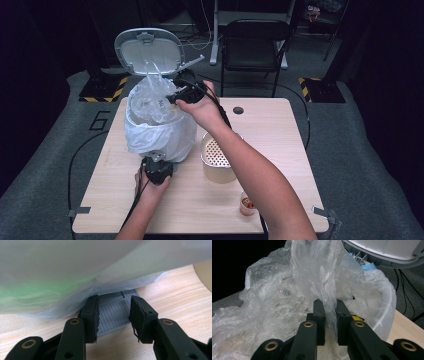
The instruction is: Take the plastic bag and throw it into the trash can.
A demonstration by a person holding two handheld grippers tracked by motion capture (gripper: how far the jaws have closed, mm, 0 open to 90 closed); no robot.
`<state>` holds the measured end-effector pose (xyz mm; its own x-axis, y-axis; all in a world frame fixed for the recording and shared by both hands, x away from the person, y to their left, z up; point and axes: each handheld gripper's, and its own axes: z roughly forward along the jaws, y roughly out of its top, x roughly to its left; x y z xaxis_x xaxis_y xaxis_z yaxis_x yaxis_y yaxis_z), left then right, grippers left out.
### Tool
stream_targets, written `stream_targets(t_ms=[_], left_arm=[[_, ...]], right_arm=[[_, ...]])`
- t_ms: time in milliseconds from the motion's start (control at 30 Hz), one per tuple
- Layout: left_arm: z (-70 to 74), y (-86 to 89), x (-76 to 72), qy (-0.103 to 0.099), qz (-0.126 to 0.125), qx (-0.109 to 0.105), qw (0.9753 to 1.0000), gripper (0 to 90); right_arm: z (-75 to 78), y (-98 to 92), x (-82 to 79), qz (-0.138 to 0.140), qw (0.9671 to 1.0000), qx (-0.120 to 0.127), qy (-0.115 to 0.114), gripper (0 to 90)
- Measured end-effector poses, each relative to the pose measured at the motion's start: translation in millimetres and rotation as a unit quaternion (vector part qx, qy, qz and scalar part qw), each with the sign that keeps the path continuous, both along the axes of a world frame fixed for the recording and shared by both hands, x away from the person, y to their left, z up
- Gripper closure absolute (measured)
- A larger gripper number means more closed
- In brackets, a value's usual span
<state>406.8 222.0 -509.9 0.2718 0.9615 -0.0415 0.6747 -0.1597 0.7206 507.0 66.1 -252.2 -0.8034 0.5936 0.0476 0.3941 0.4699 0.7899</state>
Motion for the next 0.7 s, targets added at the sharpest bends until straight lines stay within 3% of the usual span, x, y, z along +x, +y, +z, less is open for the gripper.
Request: stream_targets(t_ms=[533,633,667,700], left_arm=[[-0.2,0.3,0.0,-0.001,-0.001,0.000,1.0000,59.0],[-0.3,0.2,-0.1,-0.001,-0.001,0.000,1.0000,58.9],[-0.2,0.2,-0.1,-0.001,-0.001,-0.001,1.0000,59.0],[-0.2,0.0,-0.1,-0.001,0.000,0.000,1.0000,59.0]], right_arm=[[-11.0,21.0,10.9,-0.013,0.9999,0.001,0.001,80.2],[-11.8,22.3,11.4,-0.022,0.9997,0.001,-0.005,72.4],[-13.1,23.1,12.5,-0.036,0.9992,0.015,0.000,55.8],[-13.8,22.6,13.4,-0.037,0.9992,0.016,0.001,49.8]])
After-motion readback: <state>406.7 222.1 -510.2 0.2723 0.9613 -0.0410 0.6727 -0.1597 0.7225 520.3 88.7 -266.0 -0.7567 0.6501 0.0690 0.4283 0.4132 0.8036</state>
